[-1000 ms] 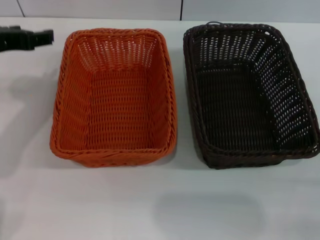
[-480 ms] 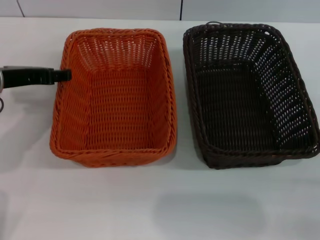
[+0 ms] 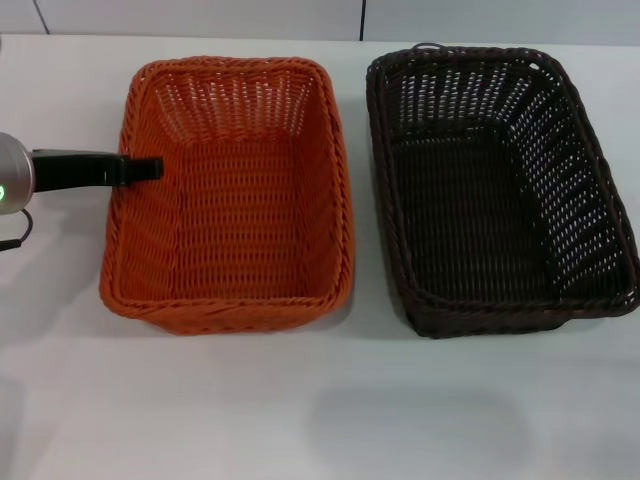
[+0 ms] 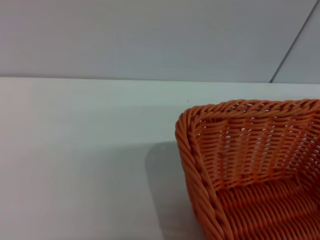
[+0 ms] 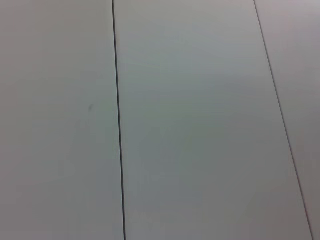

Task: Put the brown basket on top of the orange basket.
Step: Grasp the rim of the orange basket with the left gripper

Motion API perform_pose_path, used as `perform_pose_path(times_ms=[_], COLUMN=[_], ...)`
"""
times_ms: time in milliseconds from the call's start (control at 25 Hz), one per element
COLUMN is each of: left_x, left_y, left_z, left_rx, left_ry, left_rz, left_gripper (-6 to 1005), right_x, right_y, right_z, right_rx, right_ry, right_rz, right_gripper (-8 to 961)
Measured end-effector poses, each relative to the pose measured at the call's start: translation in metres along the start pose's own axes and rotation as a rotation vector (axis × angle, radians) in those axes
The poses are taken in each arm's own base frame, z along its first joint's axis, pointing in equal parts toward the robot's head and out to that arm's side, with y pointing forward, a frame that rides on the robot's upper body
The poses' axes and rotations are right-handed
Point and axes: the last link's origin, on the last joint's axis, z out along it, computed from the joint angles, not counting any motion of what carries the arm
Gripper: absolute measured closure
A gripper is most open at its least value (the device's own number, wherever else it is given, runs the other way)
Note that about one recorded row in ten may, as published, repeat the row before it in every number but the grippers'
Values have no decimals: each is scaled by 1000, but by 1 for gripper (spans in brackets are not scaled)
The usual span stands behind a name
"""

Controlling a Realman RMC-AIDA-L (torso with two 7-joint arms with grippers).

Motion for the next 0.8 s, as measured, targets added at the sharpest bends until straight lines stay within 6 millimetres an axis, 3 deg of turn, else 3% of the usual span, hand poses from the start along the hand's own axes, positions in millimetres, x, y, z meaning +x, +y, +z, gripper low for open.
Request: perform_pose_path(times_ms=[640, 800], left_x=[-3, -3], left_y=[4, 3], left_z=[8, 9], left_rx=[-7, -2], left_ry=[-23, -22], left_rz=[17, 19], left_gripper=[274, 443], right_x=[1, 1], right_y=[1, 0], right_z=[0, -1], right_rx=[-4, -4], right_ry=[9, 10], right_rz=[0, 0], right_gripper=[120, 119])
